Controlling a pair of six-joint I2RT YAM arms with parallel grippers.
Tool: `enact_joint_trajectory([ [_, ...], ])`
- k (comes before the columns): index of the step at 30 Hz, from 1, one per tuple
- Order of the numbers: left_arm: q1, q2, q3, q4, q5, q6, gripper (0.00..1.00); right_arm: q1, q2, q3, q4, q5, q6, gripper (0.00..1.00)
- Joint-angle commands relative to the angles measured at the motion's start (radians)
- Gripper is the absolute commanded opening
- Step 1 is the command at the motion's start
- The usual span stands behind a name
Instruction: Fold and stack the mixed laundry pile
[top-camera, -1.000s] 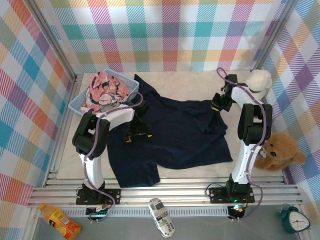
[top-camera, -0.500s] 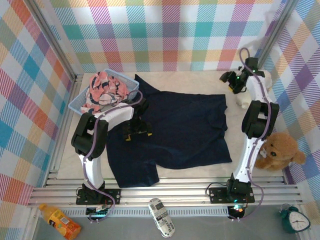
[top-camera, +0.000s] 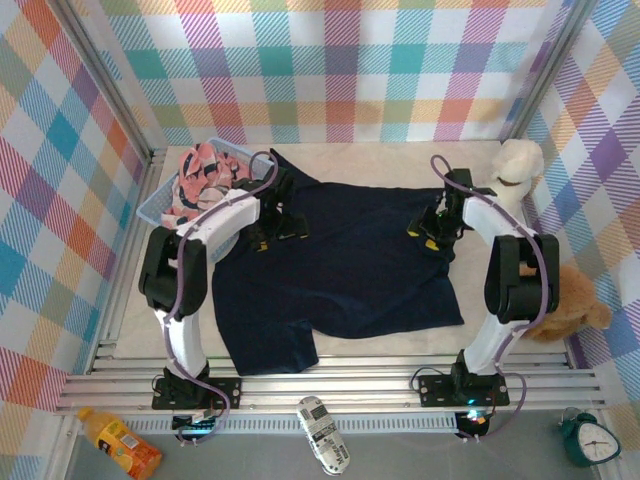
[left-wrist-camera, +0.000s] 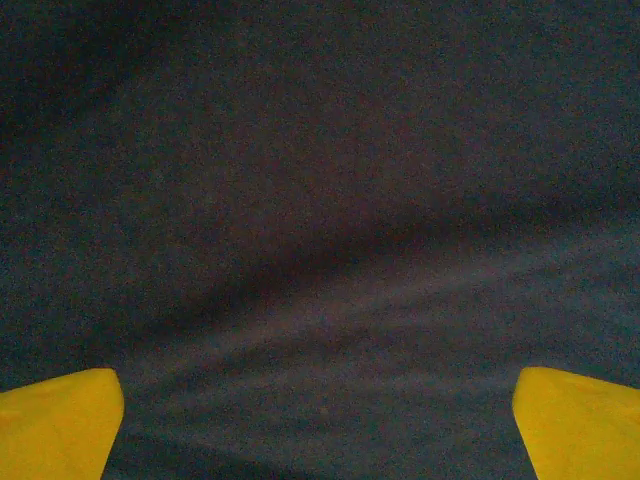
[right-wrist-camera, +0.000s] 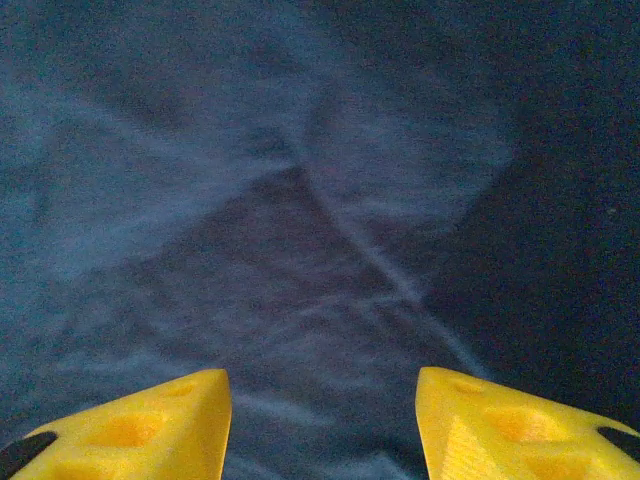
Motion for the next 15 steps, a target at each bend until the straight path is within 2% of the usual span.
enact_joint_trajectory([
  [1,0.012,0.087,0.048,0.049,0.01,0.02,1.0,-0.007,0.081,0.034,0.044,0.06,0.071,0.53],
  [8,0.009,0.24,0.164,0.058,0.04,0.022,1.0,-0.064,0.283,0.215,0.07,0.148,0.151,0.52],
  [11,0.006,0.354,0.305,0.018,0.045,0.034,1.0,-0.103,0.393,0.379,0.036,0.161,0.158,0.52],
  [15,0.006,0.525,0.597,-0.066,0.036,0.042,1.0,-0.14,0.5,0.6,-0.005,0.185,0.134,0.52],
])
